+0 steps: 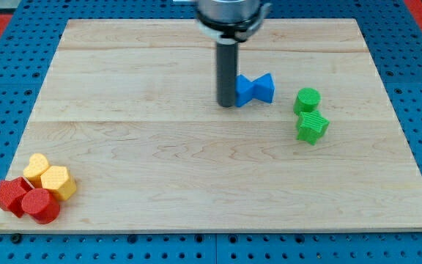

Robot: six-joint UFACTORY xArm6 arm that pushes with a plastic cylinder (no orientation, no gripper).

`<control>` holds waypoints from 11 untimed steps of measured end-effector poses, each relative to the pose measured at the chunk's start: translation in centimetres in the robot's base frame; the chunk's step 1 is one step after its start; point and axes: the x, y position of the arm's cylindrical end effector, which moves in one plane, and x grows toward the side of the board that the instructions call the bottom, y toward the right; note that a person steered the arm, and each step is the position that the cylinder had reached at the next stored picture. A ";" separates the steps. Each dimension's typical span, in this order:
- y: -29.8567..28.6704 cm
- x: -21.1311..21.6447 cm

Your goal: Move the blue cube along with blue triangle towards the right

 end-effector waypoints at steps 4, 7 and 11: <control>-5.1 -1.9; 3.3 -4.7; 3.1 -4.1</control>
